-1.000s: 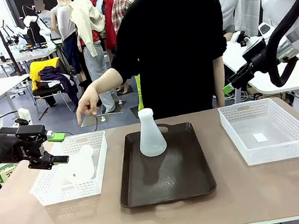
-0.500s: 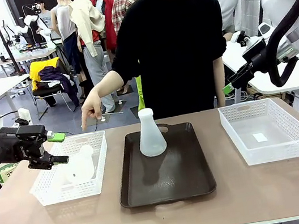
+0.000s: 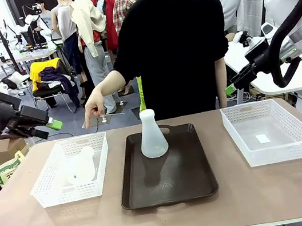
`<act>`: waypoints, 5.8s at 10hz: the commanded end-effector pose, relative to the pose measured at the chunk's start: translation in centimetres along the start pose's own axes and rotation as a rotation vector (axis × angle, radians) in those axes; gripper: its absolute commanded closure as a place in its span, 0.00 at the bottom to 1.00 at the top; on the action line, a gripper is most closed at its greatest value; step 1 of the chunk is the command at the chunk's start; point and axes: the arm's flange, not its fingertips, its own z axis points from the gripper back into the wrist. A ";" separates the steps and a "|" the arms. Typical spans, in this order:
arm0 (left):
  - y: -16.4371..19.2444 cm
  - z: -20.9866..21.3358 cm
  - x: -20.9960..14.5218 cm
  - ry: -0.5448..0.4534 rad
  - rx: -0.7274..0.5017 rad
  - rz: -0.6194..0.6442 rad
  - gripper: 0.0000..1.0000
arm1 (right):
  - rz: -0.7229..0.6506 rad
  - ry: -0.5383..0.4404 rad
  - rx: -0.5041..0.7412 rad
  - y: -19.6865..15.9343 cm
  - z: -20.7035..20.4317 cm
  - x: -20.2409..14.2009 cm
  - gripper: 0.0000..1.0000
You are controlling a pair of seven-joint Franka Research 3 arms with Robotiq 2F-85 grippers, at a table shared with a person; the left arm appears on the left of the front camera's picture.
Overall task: Prepare the laboratory tools.
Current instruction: Pick up the Big flask that the person points to, then place the picked Big flask upright in the Handle tray as directed by the person.
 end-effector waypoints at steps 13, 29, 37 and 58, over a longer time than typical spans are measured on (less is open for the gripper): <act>2.0 -8.5 9.0 0.303 0.462 0.248 0.00 | -0.007 0.017 -0.002 0.1 0.2 0.1 0.00; 11.4 -24.0 10.7 0.401 0.523 0.315 0.00 | -0.007 0.017 -0.002 0.1 0.2 0.1 0.00; 12.3 -25.7 10.7 0.388 0.566 0.368 0.03 | -0.007 0.017 -0.002 0.1 0.2 0.1 0.00; 12.2 -26.0 10.3 0.406 0.543 0.348 1.00 | -0.007 0.017 -0.002 0.1 0.2 0.1 0.00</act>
